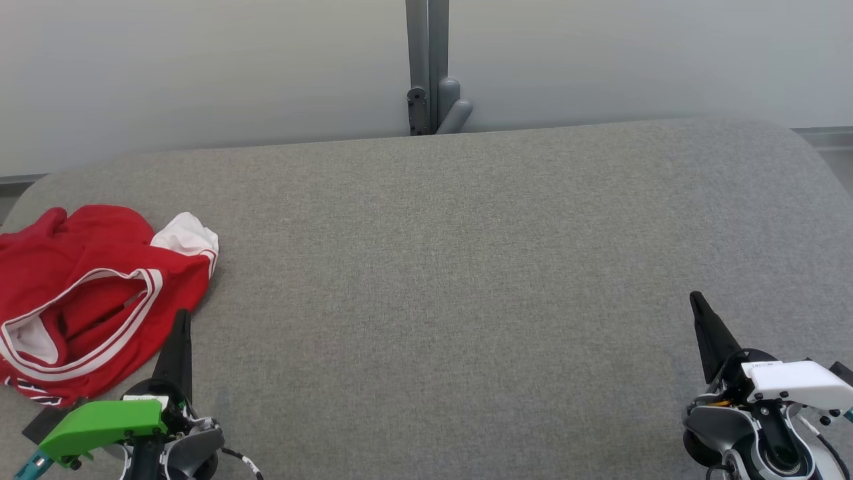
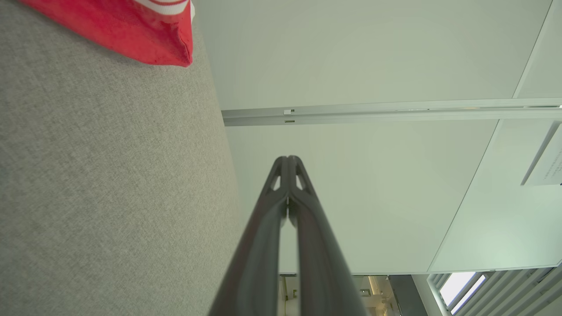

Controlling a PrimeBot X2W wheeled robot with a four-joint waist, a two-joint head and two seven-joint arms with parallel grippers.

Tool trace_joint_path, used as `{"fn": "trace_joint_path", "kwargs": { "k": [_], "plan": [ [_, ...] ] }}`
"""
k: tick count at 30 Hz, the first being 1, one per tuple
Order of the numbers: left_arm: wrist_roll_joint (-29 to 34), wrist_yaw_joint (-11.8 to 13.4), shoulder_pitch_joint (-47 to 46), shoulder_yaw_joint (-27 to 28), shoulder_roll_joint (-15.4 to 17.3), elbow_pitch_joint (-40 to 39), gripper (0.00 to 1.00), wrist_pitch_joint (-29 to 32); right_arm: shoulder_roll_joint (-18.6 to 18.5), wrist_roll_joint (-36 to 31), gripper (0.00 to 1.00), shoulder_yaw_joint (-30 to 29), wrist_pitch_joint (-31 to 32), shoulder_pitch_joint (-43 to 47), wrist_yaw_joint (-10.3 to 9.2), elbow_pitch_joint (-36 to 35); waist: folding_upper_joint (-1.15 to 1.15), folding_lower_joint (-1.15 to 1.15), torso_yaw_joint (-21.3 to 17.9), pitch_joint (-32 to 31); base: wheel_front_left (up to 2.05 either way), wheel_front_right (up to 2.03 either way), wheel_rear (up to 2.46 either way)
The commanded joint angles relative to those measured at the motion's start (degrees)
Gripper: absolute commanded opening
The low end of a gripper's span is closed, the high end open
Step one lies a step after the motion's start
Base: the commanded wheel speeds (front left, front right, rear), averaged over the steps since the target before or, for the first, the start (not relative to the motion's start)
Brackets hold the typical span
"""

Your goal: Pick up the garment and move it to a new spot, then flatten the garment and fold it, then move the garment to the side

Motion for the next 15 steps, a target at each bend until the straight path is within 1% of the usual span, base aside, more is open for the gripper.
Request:
{"fn": "trace_joint_path", "kwargs": {
  "k": [1,15],
  "plan": [
    [0.07,-0.25,-0.92,0.28,0.32,0.02,0.0,-0.05,-0.28,0.45,0.0,-0.03,0.21,-0.49,0.02,-0.19,0.63,0.0,0.0,0.0,0.0,0.0,0.0],
    [0.07,-0.25,-0.92,0.28,0.32,0.02,0.0,-0.05,-0.29,0.44,0.0,-0.03,0.21,-0.49,0.02,-0.19,0.63,0.0,0.0,0.0,0.0,0.0,0.0]
  ]
}}
